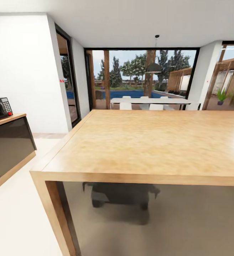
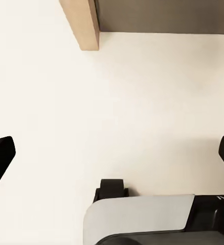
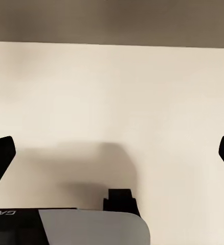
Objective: Set up a coffee station on the kitchen countertop: keep the coffee maker on the countertop, move the bottle of coffee from the kitchen shelf to the counter next to the coffee maker, place a paper coffee filter on top of the coffee maker, put the saucer next to the coffee maker with the coffee cup on the saucer, and place the electric kettle next to the coffee maker.
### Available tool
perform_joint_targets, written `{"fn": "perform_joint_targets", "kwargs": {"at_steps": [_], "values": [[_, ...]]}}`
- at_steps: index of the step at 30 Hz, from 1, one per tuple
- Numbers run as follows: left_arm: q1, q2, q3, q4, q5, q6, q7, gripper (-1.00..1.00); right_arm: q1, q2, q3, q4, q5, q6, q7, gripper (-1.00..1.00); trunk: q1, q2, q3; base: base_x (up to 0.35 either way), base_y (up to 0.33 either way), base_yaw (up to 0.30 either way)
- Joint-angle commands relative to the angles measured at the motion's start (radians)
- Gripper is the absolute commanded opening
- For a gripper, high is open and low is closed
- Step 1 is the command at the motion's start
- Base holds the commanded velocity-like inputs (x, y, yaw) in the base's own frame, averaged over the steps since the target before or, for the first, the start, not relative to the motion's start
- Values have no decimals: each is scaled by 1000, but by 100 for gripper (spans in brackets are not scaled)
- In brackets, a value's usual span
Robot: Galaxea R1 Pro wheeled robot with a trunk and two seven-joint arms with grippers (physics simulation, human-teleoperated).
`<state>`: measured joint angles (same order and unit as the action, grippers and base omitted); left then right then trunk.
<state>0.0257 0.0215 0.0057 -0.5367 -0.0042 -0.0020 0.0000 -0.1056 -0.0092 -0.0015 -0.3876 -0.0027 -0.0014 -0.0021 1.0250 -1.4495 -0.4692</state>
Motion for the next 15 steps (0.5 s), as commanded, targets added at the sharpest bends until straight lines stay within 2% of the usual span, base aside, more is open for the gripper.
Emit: {"fn": "perform_joint_targets", "kwargs": {"at_steps": [1, 8, 15], "values": [[0, 0, 1, -2, 0, -1, 0, 100, 0, 0, 0, 0, 0, 0, 0, 100, 0, 0, -1, 0, 0, 219], [0, 0, 2, -2, 1, -1, 0, 100, 0, 1, 1, 0, 2, 1, -1, 100, 0, 0, -1, -12, -7, 218], [0, -1, -3, -1, 0, -1, 0, 100, 0, 1, 1, 0, 6, 2, -1, 100, 0, 0, -1, -166, -142, 64]]}}
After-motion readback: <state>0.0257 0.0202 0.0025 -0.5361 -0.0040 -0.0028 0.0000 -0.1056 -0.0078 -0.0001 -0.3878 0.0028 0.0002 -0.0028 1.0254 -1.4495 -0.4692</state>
